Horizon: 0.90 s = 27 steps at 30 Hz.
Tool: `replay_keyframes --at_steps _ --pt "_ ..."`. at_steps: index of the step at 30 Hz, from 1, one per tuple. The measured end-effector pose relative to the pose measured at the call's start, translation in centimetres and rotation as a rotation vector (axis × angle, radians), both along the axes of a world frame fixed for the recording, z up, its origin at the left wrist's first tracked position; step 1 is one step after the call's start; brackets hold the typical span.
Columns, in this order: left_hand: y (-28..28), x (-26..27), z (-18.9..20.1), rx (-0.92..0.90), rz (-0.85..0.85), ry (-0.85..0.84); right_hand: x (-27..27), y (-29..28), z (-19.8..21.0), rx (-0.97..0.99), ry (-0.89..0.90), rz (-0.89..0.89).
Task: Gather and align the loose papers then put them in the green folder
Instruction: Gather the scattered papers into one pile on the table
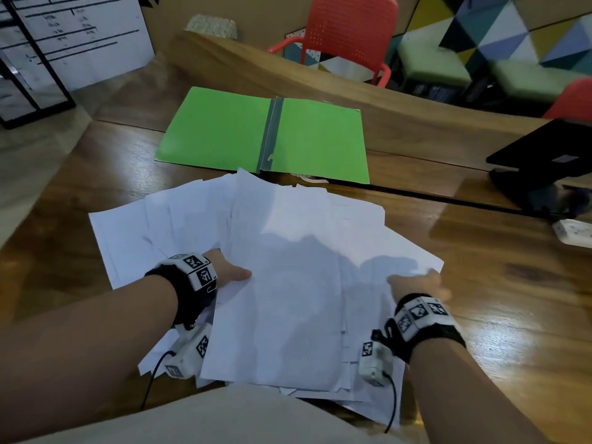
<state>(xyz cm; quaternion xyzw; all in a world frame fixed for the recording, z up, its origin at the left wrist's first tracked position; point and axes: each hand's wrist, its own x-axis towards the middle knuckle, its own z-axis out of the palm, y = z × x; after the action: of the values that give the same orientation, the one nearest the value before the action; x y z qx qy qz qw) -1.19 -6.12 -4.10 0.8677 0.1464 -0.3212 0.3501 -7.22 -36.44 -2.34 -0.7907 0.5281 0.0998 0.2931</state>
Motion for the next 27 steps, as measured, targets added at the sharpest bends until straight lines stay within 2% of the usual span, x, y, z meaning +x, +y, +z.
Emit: replay_keyframes --at_steps 3,6,11,14,18,20,22,23,25,27 --pt "-0.2 -0.1 -0.1 -0.015 0.000 -0.016 -1.1 -2.2 0.5 0.154 -0.024 -0.215" --pt "-0.5 -0.2 0.0 -0.010 0.008 -0.030 -0.7 -2.4 0.6 0.311 -0.038 -0.097" --pt "-0.4 0.0 -0.3 0.007 -0.006 -0.031 -0.5 -1.9 0.5 0.293 -0.137 0.027" --pt "-0.1 0.2 -0.8 0.025 -0.020 -0.028 -0.7 -2.3 0.7 0.283 -0.151 0.008" --pt "-0.1 0.1 -1.0 0.068 -0.036 -0.006 -0.8 -4.0 1.1 0.157 -0.276 -0.060" --pt "-0.1 0.1 -0.7 0.077 -0.026 0.000 -0.9 -3.5 1.1 0.247 -0.234 -0.061" --pt "0.4 -0.1 -0.5 0.096 -0.008 0.002 -0.4 -2.6 0.6 0.327 -0.089 -0.030" --pt "0.4 -0.1 -0.4 0.100 0.001 0.008 -0.1 -2.3 0.5 0.314 -0.057 0.002" --pt "0.5 0.1 -0.7 0.109 -0.018 0.004 0.8 -2.7 1.7 0.137 -0.057 0.068" --pt "0.0 0.1 -0.3 0.100 -0.037 0.012 1.8 -3.8 4.9 -0.068 -0.224 0.070"
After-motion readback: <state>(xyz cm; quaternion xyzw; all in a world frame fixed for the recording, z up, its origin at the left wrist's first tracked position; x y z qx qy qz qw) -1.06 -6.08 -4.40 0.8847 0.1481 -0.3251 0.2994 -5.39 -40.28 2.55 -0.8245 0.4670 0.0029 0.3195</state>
